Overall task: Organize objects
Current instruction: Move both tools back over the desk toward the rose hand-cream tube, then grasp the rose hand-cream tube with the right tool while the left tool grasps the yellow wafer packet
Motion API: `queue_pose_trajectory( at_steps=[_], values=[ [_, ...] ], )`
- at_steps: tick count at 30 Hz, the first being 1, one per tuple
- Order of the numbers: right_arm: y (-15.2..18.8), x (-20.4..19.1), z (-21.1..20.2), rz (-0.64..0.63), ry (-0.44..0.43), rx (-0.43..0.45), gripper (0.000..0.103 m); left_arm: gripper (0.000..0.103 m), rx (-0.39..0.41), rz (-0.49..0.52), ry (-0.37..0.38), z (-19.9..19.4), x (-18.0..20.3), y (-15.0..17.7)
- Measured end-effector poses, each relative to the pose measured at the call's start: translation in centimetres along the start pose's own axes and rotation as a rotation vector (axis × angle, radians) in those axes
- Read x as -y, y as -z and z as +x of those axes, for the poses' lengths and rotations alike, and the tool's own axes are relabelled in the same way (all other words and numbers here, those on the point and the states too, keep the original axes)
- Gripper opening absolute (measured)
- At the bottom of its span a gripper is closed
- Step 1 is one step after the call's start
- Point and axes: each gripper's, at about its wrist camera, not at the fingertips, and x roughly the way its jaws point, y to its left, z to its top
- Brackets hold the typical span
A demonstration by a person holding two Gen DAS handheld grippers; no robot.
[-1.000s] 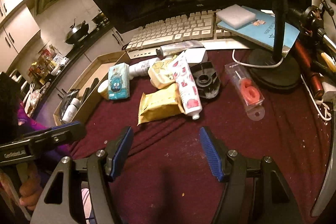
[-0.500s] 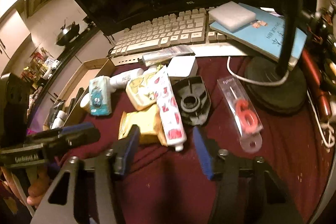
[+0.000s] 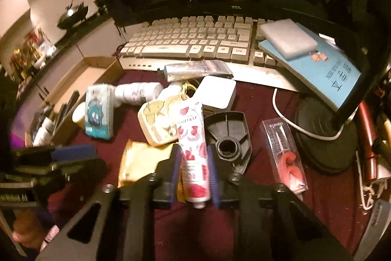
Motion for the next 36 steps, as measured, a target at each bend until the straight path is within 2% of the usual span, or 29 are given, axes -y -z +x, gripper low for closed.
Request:
queue_pose_trajectory(
  at_steps=[2, 8, 11, 15, 17, 19, 22, 24, 28, 36],
  values=[
    [0.6, -0.1, -0.2, -0.004, -0.031, -0.020, 0.019, 0.048, -0.001, 0.009, -0.004, 0.2, 0.1, -0.2],
    [1.1, 0.1, 0.3, 0.033, -0.046, -0.041, 0.019, 0.048, -0.011, 0.037, 0.004, 0.9, 0.5, -1.1],
    [0.7, 0.4, 0.5, 0.045, -0.064, -0.040, 0.012, 0.048, -0.022, 0.069, -0.003, 1.4, 1.0, -1.7],
    [1.3, 0.7, -0.2, 0.051, -0.061, -0.043, 0.011, 0.048, -0.036, 0.114, -0.002, 2.6, 1.8, -2.8],
    [1.8, 1.4, -0.7, 0.074, -0.065, -0.045, 0.011, 0.048, -0.068, 0.118, -0.002, 3.7, 2.1, -3.4],
    [2.2, 1.9, -1.1, 0.089, -0.066, -0.044, 0.011, 0.048, -0.094, 0.143, 0.036, 4.6, 2.7, -3.9],
    [2.6, 2.5, -1.9, 0.106, -0.053, -0.032, 0.011, 0.048, -0.127, 0.187, 0.022, 5.7, 3.2, -4.1],
    [2.6, 2.9, -2.1, 0.121, -0.052, -0.029, 0.010, 0.048, -0.151, 0.192, 0.040, 6.5, 3.1, -4.1],
    [2.6, 2.9, -2.3, 0.118, -0.062, -0.022, 0.010, 0.048, -0.164, 0.178, 0.096, 5.3, 3.0, -3.4],
    [2.6, 2.6, -2.0, 0.112, -0.079, -0.021, 0.010, 0.048, -0.166, 0.319, -0.007, 3.5, 5.6, 0.4]
  ],
)
